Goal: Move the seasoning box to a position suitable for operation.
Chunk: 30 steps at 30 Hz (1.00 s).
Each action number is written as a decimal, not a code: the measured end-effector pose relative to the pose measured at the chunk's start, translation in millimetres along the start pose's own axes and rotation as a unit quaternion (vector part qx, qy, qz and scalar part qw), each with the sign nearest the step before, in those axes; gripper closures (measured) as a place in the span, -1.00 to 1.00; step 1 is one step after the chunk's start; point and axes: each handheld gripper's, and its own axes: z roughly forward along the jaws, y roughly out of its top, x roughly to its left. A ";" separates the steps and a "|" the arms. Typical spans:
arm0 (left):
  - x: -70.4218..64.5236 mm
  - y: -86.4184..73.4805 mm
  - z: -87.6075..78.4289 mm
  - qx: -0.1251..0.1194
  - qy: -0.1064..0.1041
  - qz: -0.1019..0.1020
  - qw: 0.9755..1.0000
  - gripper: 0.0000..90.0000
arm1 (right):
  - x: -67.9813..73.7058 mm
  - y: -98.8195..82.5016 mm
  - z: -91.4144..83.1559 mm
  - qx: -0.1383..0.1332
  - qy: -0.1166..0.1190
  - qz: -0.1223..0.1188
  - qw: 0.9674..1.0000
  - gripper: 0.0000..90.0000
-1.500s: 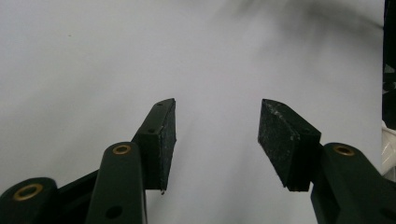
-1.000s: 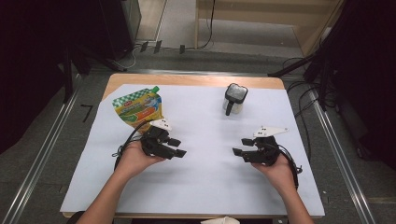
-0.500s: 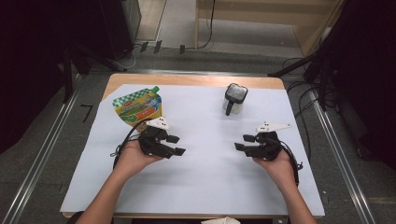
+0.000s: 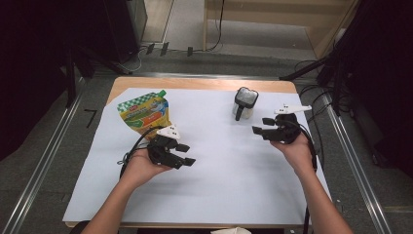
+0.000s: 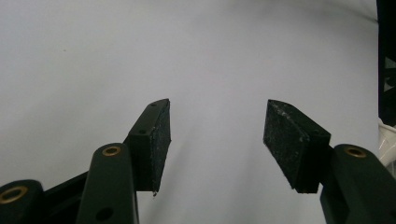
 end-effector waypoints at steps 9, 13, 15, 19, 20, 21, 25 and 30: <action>-1.4 -3.0 -2.2 -0.003 0.001 0.002 1.000 -0.06 | -34.6 15.5 32.9 0.012 -0.014 0.020 1.000 -0.02; -2.0 -5.8 -3.3 -0.004 0.003 -0.002 1.000 -0.06 | -31.3 17.7 48.5 0.026 -0.031 0.013 0.999 0.53; -2.2 -7.0 -4.3 -0.002 0.006 -0.001 1.000 -0.06 | -23.7 19.3 57.1 0.031 -0.043 0.004 0.999 0.81; -3.1 -8.8 -6.4 -0.003 0.009 -0.001 1.000 -0.06 | -19.4 19.9 65.3 0.033 -0.060 0.010 0.998 1.00; -3.3 -9.3 -6.5 -0.005 0.009 -0.003 1.000 -0.06 | -19.2 20.2 69.6 0.026 -0.059 0.028 0.998 1.00; -3.3 -9.7 -6.8 -0.005 0.009 -0.004 1.000 -0.06 | -19.2 20.2 69.6 0.026 -0.059 0.028 0.998 1.00; -2.8 -10.7 -7.0 -0.004 0.010 -0.004 1.000 -0.06 | -14.3 20.8 79.7 0.025 -0.062 0.042 0.997 1.00; -2.1 -11.3 -6.7 -0.002 0.009 -0.007 1.000 -0.06 | -3.3 22.9 90.0 0.023 -0.064 0.046 0.997 1.00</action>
